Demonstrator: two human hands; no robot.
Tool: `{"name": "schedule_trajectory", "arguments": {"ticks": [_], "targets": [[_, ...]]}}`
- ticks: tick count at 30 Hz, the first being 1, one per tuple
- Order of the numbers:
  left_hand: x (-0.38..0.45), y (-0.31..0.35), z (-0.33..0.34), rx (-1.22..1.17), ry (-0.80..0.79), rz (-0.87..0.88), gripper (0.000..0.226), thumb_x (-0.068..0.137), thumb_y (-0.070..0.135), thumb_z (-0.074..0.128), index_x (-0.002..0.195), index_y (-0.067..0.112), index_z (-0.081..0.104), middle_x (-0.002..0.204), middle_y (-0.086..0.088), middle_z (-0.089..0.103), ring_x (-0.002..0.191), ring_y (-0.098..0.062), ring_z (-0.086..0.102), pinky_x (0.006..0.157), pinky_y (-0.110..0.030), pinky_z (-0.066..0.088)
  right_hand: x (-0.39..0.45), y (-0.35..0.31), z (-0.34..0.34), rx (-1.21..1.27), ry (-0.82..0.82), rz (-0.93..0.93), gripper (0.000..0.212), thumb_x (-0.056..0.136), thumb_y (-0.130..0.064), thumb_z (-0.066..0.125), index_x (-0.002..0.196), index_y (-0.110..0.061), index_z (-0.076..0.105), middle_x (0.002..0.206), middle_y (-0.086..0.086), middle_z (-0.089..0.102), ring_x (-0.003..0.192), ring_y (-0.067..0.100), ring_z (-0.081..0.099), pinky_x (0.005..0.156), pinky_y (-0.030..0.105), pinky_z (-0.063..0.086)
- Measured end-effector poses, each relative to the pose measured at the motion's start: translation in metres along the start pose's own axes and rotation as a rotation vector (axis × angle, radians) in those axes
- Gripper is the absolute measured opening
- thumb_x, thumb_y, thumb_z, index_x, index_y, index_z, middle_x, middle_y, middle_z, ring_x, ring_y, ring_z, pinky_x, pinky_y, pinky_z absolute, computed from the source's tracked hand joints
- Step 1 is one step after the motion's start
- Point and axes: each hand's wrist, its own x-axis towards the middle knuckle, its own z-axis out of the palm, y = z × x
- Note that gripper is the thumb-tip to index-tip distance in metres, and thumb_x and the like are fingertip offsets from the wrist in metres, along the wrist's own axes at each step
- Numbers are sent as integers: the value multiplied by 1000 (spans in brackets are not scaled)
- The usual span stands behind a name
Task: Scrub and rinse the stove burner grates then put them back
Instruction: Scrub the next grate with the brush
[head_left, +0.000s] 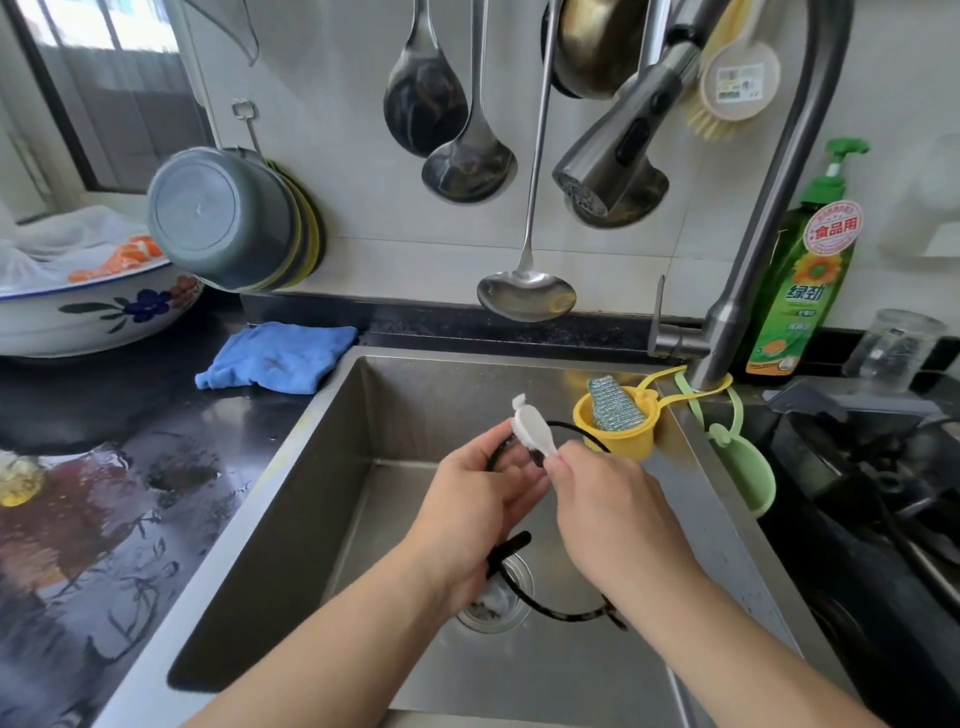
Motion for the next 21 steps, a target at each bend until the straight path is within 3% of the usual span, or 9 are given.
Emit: {"name": "schedule_trajectory", "arguments": {"ticks": [2, 5, 8, 11, 14, 17, 19, 21], "targets": [[2, 0, 3, 20, -11, 20, 50, 99, -18, 36, 133, 11, 60, 118, -6, 75, 115, -22, 70, 99, -29, 56, 3, -2, -2, 8, 45, -12, 30, 106, -41, 32, 82, -26, 42, 73, -8, 45, 62, 3, 38, 48, 27, 26], [3, 6, -3, -51, 87, 58, 48, 99, -17, 38, 130, 12, 61, 113, -4, 77, 107, -18, 73, 95, -29, 58, -2, 3, 1, -28, -6, -54, 29, 106, -41, 34, 82, -27, 41, 71, -8, 43, 61, 9, 41, 49, 32, 28], [3, 17, -13, -99, 132, 104, 48, 100, -17, 36, 133, 9, 59, 120, -5, 75, 112, -21, 72, 97, -32, 57, -5, 10, 3, -59, -41, -66, 31, 106, -41, 35, 80, -25, 42, 70, -7, 43, 64, 15, 43, 51, 35, 30], [6, 18, -15, -52, 139, 121, 52, 100, -17, 36, 139, 11, 56, 122, -6, 74, 116, -21, 70, 102, -35, 52, -3, 17, -5, 36, 76, -12, 32, 105, -40, 36, 78, -25, 44, 68, -7, 46, 62, 13, 45, 49, 32, 31], [9, 15, -15, -14, 159, 129, 53, 100, -16, 37, 142, 11, 54, 122, -5, 74, 116, -19, 70, 102, -34, 50, 0, 25, -12, 103, 136, 59, 14, 105, -35, 38, 107, -27, 49, 76, -7, 47, 73, 23, 52, 55, 36, 35], [5, 10, -8, 27, 126, 132, 52, 100, -17, 37, 140, 10, 56, 120, -6, 75, 115, -18, 70, 102, -33, 49, -1, 29, -7, 169, 83, 129, 41, 106, -24, 37, 141, -43, 28, 87, -2, 54, 72, 18, 54, 55, 35, 38], [1, 6, -1, 85, 83, 127, 50, 101, -15, 38, 139, 12, 58, 120, -4, 75, 117, -17, 69, 104, -33, 49, 1, 26, -1, 260, 50, 159, 56, 105, -19, 36, 147, -53, 21, 95, 1, 59, 74, 16, 56, 58, 34, 46], [-1, 2, 2, 118, 36, 115, 49, 102, -13, 39, 139, 13, 57, 121, -3, 75, 118, -16, 68, 107, -35, 48, 2, 13, 3, 409, 55, 126, 59, 106, -19, 38, 148, -58, 25, 102, -3, 61, 79, 7, 58, 67, 29, 50]]}}
